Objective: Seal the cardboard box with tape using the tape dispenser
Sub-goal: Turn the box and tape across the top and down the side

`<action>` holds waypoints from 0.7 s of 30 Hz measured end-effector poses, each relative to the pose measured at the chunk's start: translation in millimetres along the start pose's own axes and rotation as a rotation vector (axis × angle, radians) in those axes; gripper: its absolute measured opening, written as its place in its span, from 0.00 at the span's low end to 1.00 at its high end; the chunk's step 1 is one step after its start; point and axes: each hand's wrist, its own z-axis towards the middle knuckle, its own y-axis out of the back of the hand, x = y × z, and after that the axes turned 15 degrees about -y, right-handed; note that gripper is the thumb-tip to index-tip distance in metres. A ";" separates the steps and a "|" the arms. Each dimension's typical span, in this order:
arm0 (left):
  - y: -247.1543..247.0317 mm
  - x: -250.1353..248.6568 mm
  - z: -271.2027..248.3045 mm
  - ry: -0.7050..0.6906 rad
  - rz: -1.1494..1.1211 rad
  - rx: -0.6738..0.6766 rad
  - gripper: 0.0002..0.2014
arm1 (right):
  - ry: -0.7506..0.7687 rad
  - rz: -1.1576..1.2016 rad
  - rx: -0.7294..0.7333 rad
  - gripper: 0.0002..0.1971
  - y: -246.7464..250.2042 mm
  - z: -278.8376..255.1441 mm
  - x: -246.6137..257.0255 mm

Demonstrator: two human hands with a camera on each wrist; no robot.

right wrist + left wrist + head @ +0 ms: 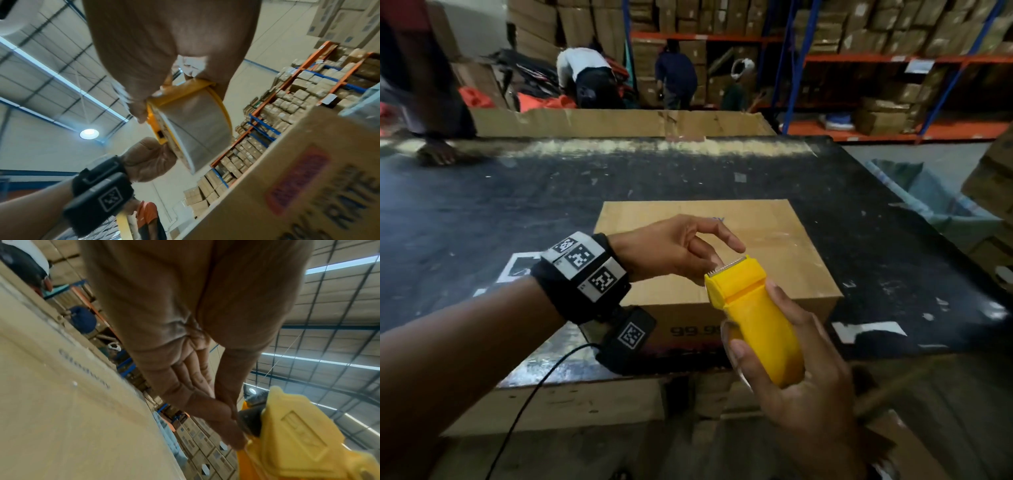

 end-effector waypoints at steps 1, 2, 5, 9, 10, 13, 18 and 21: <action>17.5 2.4 -3.3 -0.009 0.025 0.011 0.20 | -0.006 -0.033 0.017 0.38 -11.8 6.1 12.8; 35.1 4.4 -5.7 -0.013 0.042 0.031 0.20 | -0.017 -0.060 0.036 0.38 -23.7 12.2 26.0; 99.9 10.2 -8.4 -0.014 0.088 0.060 0.22 | -0.047 -0.124 0.061 0.39 -61.9 27.3 65.7; 211.8 21.7 -4.4 -0.024 0.115 -0.017 0.25 | -0.079 -0.171 -0.034 0.37 -104.0 35.4 106.4; 238.3 26.3 -2.0 -0.008 0.113 -0.027 0.26 | -0.099 -0.170 -0.067 0.37 -114.6 36.5 115.7; 293.9 49.0 11.1 0.045 0.095 -0.032 0.22 | -0.149 -0.159 -0.111 0.35 -152.4 45.2 138.6; 328.8 111.3 37.4 0.078 0.115 0.016 0.17 | -0.343 -0.178 0.035 0.36 -211.6 71.3 160.2; 338.1 148.8 46.3 0.094 0.125 0.030 0.17 | -0.421 -0.213 0.085 0.36 -238.1 82.2 161.6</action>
